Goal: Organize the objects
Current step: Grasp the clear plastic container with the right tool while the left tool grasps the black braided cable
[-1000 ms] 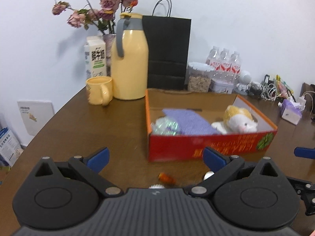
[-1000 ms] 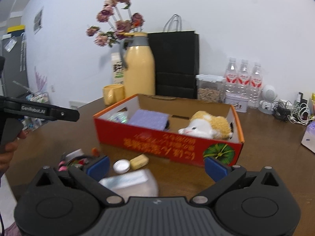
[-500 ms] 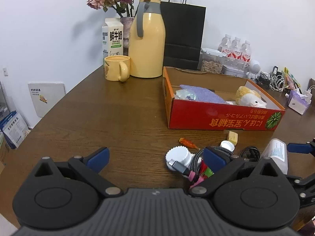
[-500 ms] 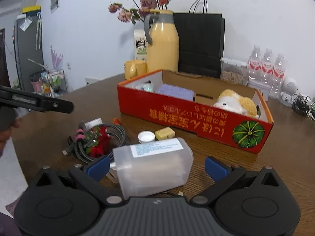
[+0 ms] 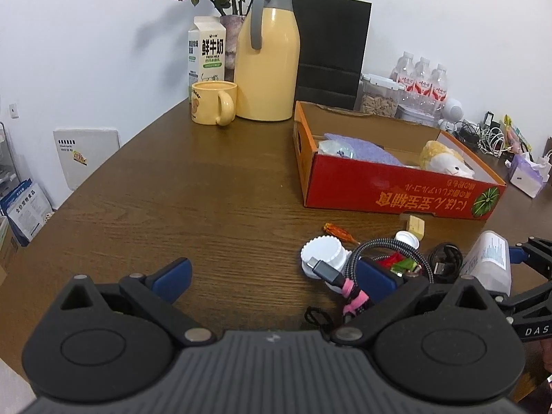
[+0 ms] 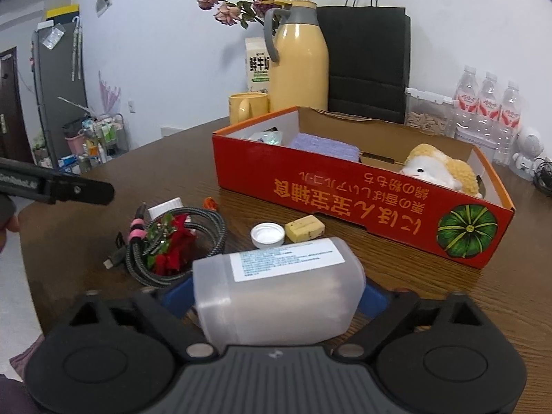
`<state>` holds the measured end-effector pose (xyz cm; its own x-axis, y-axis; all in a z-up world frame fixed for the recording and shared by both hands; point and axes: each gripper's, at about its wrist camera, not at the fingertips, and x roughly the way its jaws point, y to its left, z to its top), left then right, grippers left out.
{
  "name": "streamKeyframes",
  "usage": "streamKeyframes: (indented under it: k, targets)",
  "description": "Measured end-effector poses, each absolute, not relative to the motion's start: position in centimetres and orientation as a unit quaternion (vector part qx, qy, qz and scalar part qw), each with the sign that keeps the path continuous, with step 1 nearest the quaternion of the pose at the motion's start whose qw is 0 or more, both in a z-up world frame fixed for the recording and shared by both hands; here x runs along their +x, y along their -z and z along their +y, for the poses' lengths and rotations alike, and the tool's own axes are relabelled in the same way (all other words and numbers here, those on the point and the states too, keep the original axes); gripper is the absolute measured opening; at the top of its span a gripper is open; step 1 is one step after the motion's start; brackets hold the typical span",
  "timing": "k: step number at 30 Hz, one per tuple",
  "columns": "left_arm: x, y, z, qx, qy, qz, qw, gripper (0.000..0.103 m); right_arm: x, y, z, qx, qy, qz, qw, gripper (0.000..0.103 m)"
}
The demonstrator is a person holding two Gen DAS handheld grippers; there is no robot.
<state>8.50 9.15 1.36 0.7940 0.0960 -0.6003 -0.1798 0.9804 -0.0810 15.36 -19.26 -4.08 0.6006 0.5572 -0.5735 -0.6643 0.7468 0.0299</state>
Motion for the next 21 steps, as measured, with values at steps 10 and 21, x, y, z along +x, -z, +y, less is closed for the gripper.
streamKeyframes:
  k: [10, 21]
  targets:
    - [8.7, -1.0, 8.4, -0.064, -0.062, 0.321, 0.943, 0.103, 14.6, 3.8, -19.5, -0.085, -0.339, 0.266, 0.898, 0.089]
    - [10.3, -0.3, 5.4, -0.068, -0.026, 0.350, 0.934, 0.103, 14.4, 2.4, -21.3, -0.070, -0.304, 0.234, 0.921, 0.089]
